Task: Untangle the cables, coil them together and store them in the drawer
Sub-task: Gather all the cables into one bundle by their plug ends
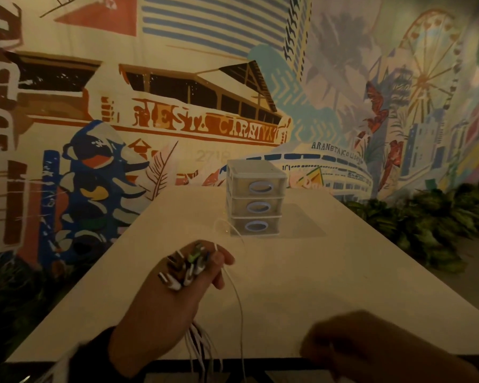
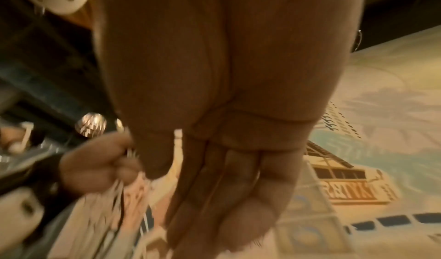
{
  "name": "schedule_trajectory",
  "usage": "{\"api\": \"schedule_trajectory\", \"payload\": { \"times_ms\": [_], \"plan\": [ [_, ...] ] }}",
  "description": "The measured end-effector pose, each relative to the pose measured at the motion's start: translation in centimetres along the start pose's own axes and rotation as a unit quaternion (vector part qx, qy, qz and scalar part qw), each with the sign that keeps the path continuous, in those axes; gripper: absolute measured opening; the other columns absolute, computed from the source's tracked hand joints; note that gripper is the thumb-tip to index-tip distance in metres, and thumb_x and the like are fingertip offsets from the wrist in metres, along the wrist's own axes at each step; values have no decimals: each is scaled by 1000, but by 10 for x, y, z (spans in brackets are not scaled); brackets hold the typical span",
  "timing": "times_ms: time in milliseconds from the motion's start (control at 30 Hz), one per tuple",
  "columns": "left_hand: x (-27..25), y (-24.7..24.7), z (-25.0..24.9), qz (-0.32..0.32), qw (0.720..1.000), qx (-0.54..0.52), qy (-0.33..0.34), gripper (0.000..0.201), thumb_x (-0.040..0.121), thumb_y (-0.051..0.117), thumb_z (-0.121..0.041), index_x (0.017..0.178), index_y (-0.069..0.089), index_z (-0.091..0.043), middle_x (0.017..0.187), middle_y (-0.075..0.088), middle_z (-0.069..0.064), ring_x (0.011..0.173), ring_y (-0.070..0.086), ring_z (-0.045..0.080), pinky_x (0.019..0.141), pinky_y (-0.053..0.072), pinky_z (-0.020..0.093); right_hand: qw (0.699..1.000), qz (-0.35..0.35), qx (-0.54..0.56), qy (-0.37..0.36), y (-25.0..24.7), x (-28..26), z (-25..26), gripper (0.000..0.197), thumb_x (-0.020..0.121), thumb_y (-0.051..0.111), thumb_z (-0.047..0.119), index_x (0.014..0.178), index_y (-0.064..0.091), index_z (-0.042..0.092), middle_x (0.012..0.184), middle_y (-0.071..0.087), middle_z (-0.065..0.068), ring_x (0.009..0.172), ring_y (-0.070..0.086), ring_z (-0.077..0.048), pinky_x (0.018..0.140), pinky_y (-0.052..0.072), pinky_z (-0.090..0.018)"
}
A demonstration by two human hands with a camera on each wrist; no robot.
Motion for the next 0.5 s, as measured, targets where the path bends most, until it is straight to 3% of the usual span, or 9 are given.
{"api": "schedule_trajectory", "payload": {
  "times_ms": [67, 133, 200, 267, 300, 367, 400, 467, 500],
  "plan": [
    [-2, 10, -2, 12, 1000, -23, -4, 25, 86, 54, -31, 85, 72, -13, 60, 61, 2, 39, 44, -1, 46, 35, 7, 998, -60, 22, 18, -20, 18, 29, 40, 90, 46, 68, 108, 71, 42, 101, 72, 22, 89, 69, -1, 85, 57, -28],
    [-9, 24, -4, 32, 999, -10, 6, 16, 85, 59, -27, 82, 71, -17, 58, 63, -5, 41, 48, -7, 49, 37, 3, 992, -123, 8, -36, -27, 26, 49, 41, 86, 49, 71, 108, 69, 43, 102, 69, 23, 89, 68, 0, 77, 56, -21],
    [-10, 30, 8, 0, 999, 31, -16, 8, 87, 68, -19, 86, 69, -27, 62, 67, -20, 56, 57, -14, 57, 40, -1, 985, -150, -32, -83, -26, 32, 63, 39, 83, 56, 72, 105, 68, 42, 103, 66, 25, 90, 66, 3, 73, 52, -16],
    [-9, 27, 19, -38, 998, 18, -49, 19, 86, 70, -9, 97, 66, -23, 69, 65, -23, 66, 57, -20, 62, 39, -5, 979, -169, -73, -83, -19, 40, 67, 41, 80, 59, 73, 103, 67, 40, 100, 65, 25, 89, 65, 3, 73, 50, -12],
    [-6, 27, 21, -48, 997, 1, -62, 20, 85, 70, -7, 95, 64, -23, 70, 63, -28, 67, 55, -24, 61, 37, -7, 978, -172, -87, -79, -14, 44, 66, 42, 80, 59, 73, 103, 68, 39, 97, 66, 24, 87, 65, 2, 74, 50, -13],
    [-8, 27, 22, -46, 997, -5, -64, 19, 83, 70, -12, 91, 64, -28, 70, 64, -33, 73, 58, -20, 64, 37, -7, 975, -188, -88, -72, -10, 50, 66, 45, 82, 52, 73, 103, 72, 38, 93, 69, 23, 85, 65, 0, 75, 51, -17],
    [-9, 27, 20, -39, 997, 1, -65, 18, 84, 70, -14, 98, 67, -24, 76, 64, -31, 79, 58, -15, 68, 39, -4, 977, -186, -79, -67, -8, 51, 64, 47, 82, 48, 72, 102, 73, 38, 93, 70, 21, 85, 66, -1, 74, 51, -18],
    [-13, 24, 23, -20, 996, -19, -90, 19, 89, 64, -6, 105, 73, -6, 75, 67, -20, 78, 61, -6, 73, 45, 5, 981, -163, -81, -65, -4, 54, 64, 43, 87, 48, 68, 106, 74, 39, 95, 71, 18, 86, 65, -2, 76, 52, -21],
    [-13, 23, 20, -17, 994, -44, -94, 18, 90, 61, -5, 98, 77, -9, 69, 67, -14, 74, 62, -2, 75, 47, 9, 983, -154, -78, -62, -5, 54, 65, 34, 92, 52, 61, 107, 73, 40, 95, 71, 19, 87, 65, -2, 77, 53, -22]
  ]
}}
Point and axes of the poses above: each hand's wrist, its own x-axis towards the middle knuckle, its own y-axis out of the palm, z = x × y, the point moved 6 cm from there along x, towards the middle knuckle
